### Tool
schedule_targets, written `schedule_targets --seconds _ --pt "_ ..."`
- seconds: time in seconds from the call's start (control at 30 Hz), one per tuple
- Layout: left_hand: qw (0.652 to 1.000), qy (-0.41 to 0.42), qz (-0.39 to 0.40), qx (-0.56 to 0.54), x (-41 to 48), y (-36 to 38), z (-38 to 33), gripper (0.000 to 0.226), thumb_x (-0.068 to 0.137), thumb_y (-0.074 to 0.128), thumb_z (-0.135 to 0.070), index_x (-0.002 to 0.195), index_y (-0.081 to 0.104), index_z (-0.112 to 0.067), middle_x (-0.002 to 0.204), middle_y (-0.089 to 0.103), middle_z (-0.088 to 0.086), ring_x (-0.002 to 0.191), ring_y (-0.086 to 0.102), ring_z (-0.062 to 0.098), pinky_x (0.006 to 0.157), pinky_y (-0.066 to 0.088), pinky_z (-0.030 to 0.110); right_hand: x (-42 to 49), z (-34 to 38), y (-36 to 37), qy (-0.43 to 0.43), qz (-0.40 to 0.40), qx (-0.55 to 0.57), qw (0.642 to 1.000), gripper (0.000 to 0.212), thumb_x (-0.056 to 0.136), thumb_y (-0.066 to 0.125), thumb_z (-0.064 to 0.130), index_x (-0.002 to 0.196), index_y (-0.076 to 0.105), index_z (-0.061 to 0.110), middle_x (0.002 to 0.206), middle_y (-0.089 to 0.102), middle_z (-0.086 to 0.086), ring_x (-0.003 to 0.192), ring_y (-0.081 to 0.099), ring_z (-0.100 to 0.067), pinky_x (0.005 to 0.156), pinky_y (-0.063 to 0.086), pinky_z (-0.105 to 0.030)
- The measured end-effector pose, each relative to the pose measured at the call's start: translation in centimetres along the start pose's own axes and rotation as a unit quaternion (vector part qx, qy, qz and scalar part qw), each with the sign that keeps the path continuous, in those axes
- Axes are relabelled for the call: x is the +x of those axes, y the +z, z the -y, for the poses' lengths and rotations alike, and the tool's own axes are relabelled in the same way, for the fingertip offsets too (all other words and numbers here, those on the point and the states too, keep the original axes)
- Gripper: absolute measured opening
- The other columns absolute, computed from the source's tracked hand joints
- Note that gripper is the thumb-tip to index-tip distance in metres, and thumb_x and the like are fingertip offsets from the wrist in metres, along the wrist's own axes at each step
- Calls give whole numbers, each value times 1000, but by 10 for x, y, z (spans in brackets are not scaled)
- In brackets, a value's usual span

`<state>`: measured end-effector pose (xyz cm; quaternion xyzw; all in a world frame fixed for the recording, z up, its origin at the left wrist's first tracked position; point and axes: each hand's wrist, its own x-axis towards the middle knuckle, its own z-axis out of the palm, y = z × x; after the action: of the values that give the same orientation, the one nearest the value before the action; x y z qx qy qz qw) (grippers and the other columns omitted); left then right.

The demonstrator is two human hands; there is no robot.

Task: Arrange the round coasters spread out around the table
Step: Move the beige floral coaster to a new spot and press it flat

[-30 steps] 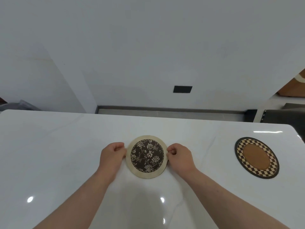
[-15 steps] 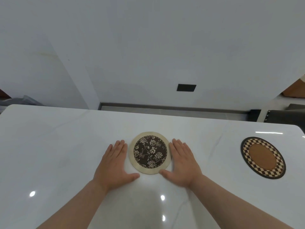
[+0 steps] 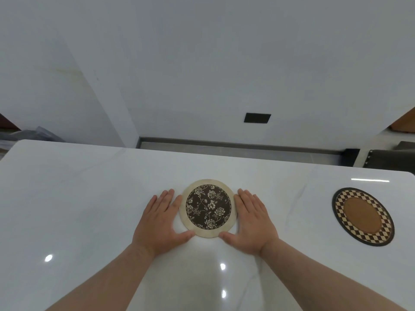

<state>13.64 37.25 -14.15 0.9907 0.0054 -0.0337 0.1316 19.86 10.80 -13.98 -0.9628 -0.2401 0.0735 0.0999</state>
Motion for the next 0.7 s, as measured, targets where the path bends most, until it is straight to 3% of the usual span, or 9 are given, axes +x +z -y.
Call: schedule_targets --seconds 0.23,0.43,0.7 --pt "1000 1 -18 -5 -1 -1 -1 105 62 47 -85 145 35 -22 159 23 3 147 13 16 118 -8 29 0 0 1 -2 1 -10 1000 117 67 37 89 152 15 12 162 10 -5 149 -3 -17 120 -9 -36" --pt "1000 9 -22 -1 -3 -2 -1 108 65 43 -84 149 27 -19 159 22 4 147 12 17 118 -6 32 1 1 1 -1 -1 -6 1000 117 68 37 87 153 11 12 162 10 -5 149 -2 -17 120 -8 -35" --pt "1000 10 -20 11 -2 2 1 90 76 36 -79 150 24 -29 160 20 5 147 12 18 118 -5 34 0 0 1 -2 -8 -3 1000 106 73 36 83 153 16 16 161 16 -6 148 6 -21 121 -4 -36"
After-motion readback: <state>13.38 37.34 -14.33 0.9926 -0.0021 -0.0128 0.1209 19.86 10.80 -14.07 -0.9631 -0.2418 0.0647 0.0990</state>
